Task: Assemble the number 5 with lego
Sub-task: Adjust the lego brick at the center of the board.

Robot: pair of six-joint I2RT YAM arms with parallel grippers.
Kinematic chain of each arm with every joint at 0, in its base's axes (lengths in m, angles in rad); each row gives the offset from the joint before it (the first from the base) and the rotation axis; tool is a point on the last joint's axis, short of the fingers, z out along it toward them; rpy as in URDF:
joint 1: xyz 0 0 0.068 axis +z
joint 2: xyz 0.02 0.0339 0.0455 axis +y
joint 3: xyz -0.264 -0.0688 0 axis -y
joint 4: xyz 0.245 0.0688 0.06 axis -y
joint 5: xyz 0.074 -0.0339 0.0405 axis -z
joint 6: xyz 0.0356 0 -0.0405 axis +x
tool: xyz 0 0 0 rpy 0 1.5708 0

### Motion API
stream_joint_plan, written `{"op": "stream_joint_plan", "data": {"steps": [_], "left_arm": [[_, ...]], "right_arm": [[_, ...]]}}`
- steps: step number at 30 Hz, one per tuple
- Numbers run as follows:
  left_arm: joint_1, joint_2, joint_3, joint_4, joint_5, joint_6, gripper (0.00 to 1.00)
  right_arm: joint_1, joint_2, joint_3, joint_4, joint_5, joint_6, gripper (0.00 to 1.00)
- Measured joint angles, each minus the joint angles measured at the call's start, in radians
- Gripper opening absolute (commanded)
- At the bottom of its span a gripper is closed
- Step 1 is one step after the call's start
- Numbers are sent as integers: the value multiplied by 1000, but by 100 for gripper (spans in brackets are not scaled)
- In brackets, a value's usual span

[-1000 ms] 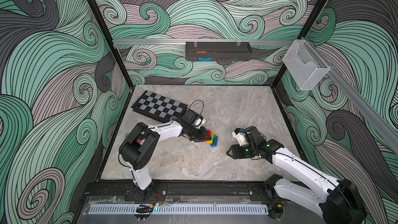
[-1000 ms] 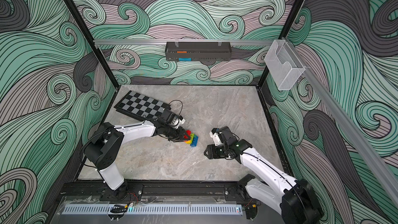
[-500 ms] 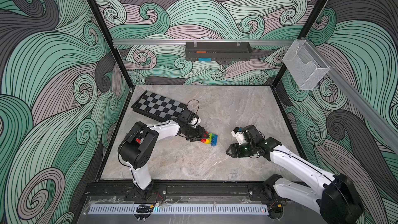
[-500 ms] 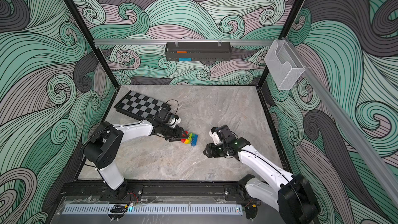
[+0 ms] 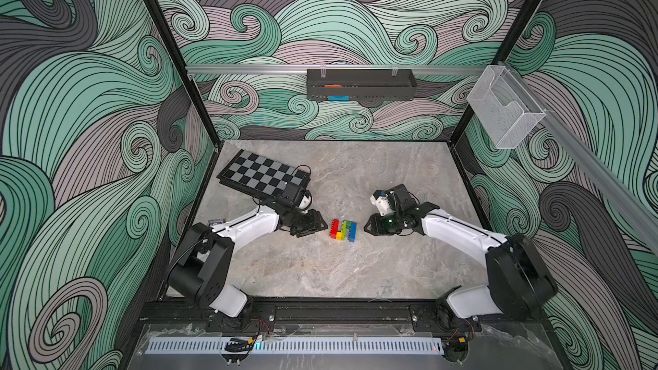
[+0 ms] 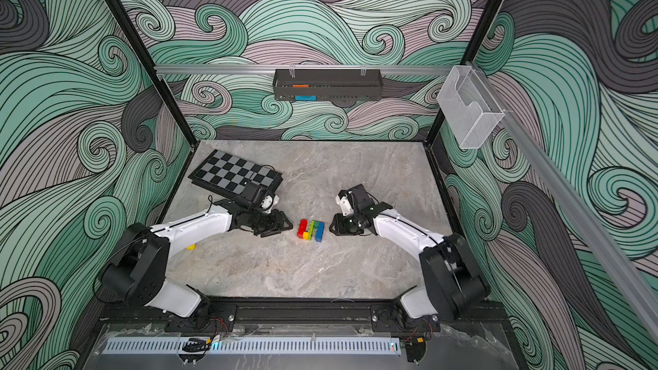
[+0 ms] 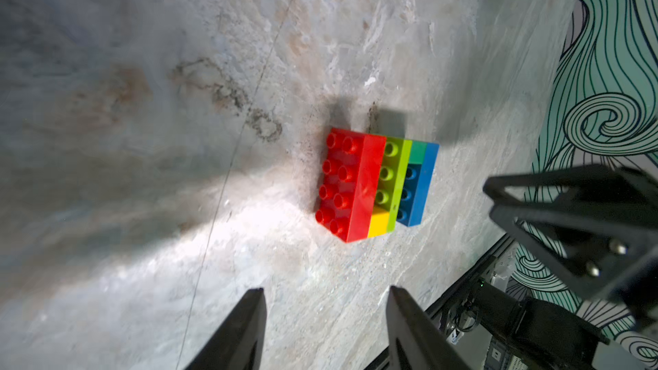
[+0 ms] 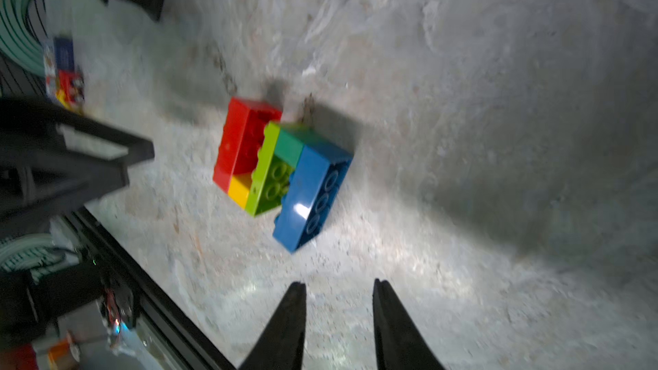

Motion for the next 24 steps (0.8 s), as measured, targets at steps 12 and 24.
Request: {"op": "stream_joint_plan", "data": {"steps": [12,24], "left_arm": [[0,-287,-75,-171,-84,-26,57],[0,-282,-81,-200,-101,-30,57]], "right_arm": [[-23,358,253,37,-24,-24,18],[6,311,163,33,-73,-46,21]]}}
